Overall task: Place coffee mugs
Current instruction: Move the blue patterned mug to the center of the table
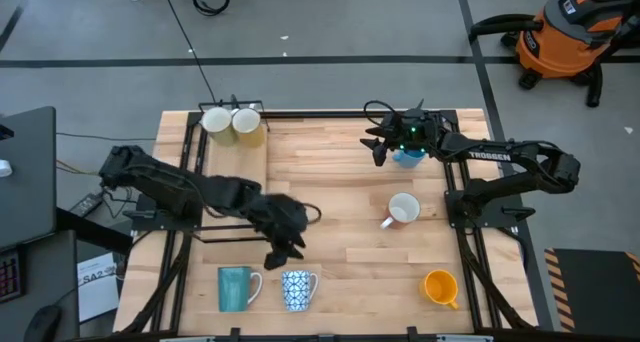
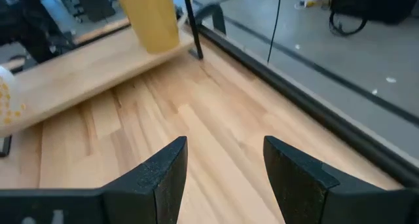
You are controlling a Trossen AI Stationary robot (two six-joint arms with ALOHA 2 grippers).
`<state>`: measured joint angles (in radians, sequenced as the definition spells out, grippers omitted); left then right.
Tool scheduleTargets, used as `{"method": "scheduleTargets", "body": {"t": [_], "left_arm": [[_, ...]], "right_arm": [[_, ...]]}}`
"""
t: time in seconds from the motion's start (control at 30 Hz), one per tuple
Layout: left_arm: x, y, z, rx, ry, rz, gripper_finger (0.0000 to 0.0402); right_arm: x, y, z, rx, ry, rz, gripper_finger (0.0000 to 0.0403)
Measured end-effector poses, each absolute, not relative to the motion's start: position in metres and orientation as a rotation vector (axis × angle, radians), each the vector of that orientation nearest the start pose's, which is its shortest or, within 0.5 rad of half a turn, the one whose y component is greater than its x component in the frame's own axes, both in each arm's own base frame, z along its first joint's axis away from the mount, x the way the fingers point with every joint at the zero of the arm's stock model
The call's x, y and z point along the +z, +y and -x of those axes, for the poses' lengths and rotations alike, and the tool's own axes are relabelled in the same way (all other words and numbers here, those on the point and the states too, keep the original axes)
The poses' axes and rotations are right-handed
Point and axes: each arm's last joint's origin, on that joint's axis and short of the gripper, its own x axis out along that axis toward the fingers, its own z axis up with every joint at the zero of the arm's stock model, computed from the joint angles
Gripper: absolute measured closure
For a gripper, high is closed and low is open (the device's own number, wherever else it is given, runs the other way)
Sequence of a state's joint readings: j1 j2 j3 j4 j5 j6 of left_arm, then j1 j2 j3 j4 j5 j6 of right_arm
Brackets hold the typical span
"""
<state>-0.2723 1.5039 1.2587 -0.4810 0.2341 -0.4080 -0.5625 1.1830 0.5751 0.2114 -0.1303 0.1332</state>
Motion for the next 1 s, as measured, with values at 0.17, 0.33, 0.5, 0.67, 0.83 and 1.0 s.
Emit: {"method": "scheduleTargets", "body": {"t": [0.17, 0.33, 0.5, 0.67, 0.83, 1.0], "left_arm": [[0.28, -0.106, -0.318, -0.332, 0.926, 0.349, 0.0241], [0.262, -0.114, -0.324, -0.341, 1.007, 0.343, 0.0241], [0.243, -0.117, -0.329, -0.331, 1.081, 0.339, 0.0241], [0.23, -0.119, -0.334, -0.359, 1.133, 0.359, 0.0241], [0.222, -0.12, -0.335, -0.366, 1.175, 0.367, 0.0241], [0.216, -0.12, -0.336, -0.344, 1.204, 0.381, 0.0241]], "right_arm": [[0.217, -0.127, -0.21, -0.451, 0.366, -0.273, 0.0196], [0.217, -0.127, -0.21, -0.452, 0.359, -0.27, 0.0196], [0.217, -0.127, -0.21, -0.451, 0.36, -0.271, 0.0196], [0.217, -0.127, -0.21, -0.448, 0.361, -0.271, 0.0196], [0.217, -0.127, -0.21, -0.448, 0.361, -0.272, 0.0196], [0.217, -0.127, -0.21, -0.447, 0.361, -0.272, 0.0196]]}}
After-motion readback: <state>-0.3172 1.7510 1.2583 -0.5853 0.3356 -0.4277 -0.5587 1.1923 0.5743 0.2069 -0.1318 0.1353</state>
